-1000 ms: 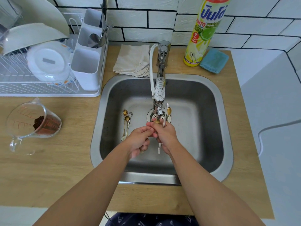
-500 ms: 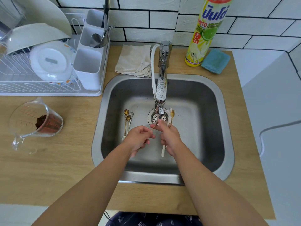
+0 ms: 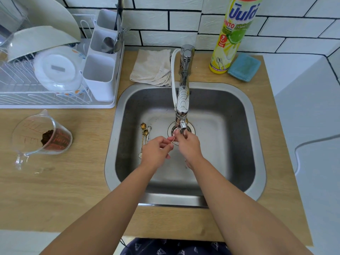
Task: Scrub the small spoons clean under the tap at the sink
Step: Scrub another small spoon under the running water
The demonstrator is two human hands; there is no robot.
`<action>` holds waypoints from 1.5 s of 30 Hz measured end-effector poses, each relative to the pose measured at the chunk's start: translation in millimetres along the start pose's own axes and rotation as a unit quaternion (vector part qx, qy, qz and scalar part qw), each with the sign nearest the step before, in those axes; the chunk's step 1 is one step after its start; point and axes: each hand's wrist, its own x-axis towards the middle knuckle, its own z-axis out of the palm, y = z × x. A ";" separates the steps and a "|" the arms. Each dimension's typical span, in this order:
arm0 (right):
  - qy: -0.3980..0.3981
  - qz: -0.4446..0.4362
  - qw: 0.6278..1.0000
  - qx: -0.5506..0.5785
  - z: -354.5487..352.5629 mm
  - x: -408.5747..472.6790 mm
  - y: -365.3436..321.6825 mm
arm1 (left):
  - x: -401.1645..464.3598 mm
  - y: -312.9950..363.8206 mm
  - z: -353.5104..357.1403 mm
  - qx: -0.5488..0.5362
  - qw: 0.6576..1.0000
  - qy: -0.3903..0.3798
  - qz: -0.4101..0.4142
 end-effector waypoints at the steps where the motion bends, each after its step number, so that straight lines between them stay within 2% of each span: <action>1: 0.019 0.007 1.000 0.013 -2.9 -0.1 -0.5 | 1.0 0.8 -1.9 -0.001 1.000 -0.030 -0.008; 4: 0.108 0.002 0.994 0.034 -21.7 3.6 -2.6 | 5.8 0.9 -5.8 -0.032 0.988 -0.128 -0.078; 7: 0.184 -0.031 0.982 0.033 -49.9 6.8 -5.1 | 11.6 8.5 4.6 -0.216 0.951 -0.161 -0.153; 9: 0.190 -0.037 0.981 0.028 -66.8 6.6 -5.1 | 17.2 17.4 17.8 -0.369 0.900 -0.158 -0.170; 11: 0.173 -0.041 0.984 0.014 -80.2 5.8 -5.1 | 21.1 24.9 30.8 -0.424 0.876 -0.158 -0.168; 15: 0.162 -0.035 0.986 0.000 -95.0 2.2 -5.5 | 19.3 28.6 46.7 -0.346 0.921 -0.120 -0.135; 18: 0.159 -0.016 0.987 -0.004 -92.5 -1.0 -5.2 | 19.8 27.4 48.6 -0.320 0.936 -0.077 -0.126; 20: 0.155 -0.012 0.988 -0.001 -89.4 -1.2 -4.3 | 19.0 29.3 46.1 -0.337 0.929 -0.086 -0.124; 24: 0.152 0.003 0.988 0.024 -90.6 1.1 -5.6 | 16.3 28.7 37.5 -0.450 0.865 -0.182 -0.127; 26: 0.139 0.007 0.990 0.017 -90.1 1.0 -7.3 | 16.4 26.1 34.9 -0.438 0.873 -0.174 -0.124; 28: 0.132 0.006 0.991 0.026 -87.5 -0.1 -8.5 | 17.8 26.2 35.5 -0.396 0.900 -0.137 -0.123; 32: 0.138 0.023 0.982 0.127 -82.3 -2.3 -9.9 | 21.1 28.2 39.4 -0.355 0.923 -0.082 -0.126; 38: 0.096 0.025 0.980 0.172 -83.7 -1.1 -9.4 | 27.5 31.5 26.9 -0.413 0.889 -0.086 -0.178; 43: 0.089 -0.011 0.983 0.162 -91.2 2.2 -10.5 | 29.2 33.0 18.1 -0.447 0.857 -0.135 -0.220; 45: 0.082 -0.010 0.979 0.186 -92.0 3.0 -12.4 | 28.6 33.7 17.1 -0.430 0.859 -0.157 -0.229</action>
